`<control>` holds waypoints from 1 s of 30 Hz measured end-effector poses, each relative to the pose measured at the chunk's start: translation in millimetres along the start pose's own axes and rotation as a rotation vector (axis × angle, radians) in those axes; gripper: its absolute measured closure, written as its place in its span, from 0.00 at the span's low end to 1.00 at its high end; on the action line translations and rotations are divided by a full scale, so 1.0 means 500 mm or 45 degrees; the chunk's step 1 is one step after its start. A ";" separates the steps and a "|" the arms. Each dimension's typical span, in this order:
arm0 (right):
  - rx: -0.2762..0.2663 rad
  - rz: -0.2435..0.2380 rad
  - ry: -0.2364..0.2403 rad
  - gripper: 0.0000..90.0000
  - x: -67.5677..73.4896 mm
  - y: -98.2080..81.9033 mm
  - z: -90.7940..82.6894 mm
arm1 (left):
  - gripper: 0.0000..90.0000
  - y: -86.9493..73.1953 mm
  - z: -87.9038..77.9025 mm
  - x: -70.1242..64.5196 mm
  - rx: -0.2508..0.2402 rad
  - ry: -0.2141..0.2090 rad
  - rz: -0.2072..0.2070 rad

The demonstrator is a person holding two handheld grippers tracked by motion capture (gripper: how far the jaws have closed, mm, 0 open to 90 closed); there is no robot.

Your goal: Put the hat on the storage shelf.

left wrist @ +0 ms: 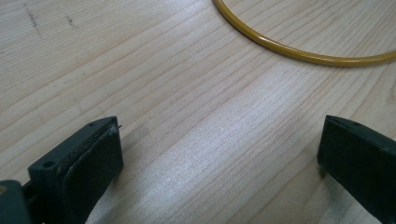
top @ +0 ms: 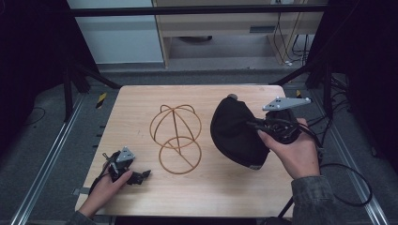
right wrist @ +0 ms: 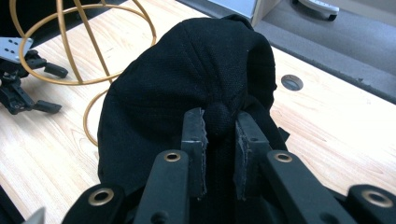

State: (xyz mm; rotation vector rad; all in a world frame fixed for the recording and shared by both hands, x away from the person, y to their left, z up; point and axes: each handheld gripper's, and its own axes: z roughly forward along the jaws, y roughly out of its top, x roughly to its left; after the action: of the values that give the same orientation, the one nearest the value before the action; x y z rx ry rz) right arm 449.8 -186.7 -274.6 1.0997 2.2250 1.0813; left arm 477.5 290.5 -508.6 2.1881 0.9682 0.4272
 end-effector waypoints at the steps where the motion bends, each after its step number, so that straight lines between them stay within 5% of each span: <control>1: -0.002 -0.002 0.000 0.86 0.002 0.001 -0.001 | 0.00 0.000 0.000 0.000 0.000 0.001 0.000; 30: -0.117 -0.075 0.060 0.86 0.054 0.078 -0.033 | 0.00 0.000 0.000 0.000 0.002 0.000 0.000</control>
State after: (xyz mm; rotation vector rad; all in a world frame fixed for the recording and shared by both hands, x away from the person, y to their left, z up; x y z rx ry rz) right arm 441.4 -157.3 -234.5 0.9739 2.2062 1.1832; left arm 477.4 290.5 -508.4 2.1891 0.9689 0.4263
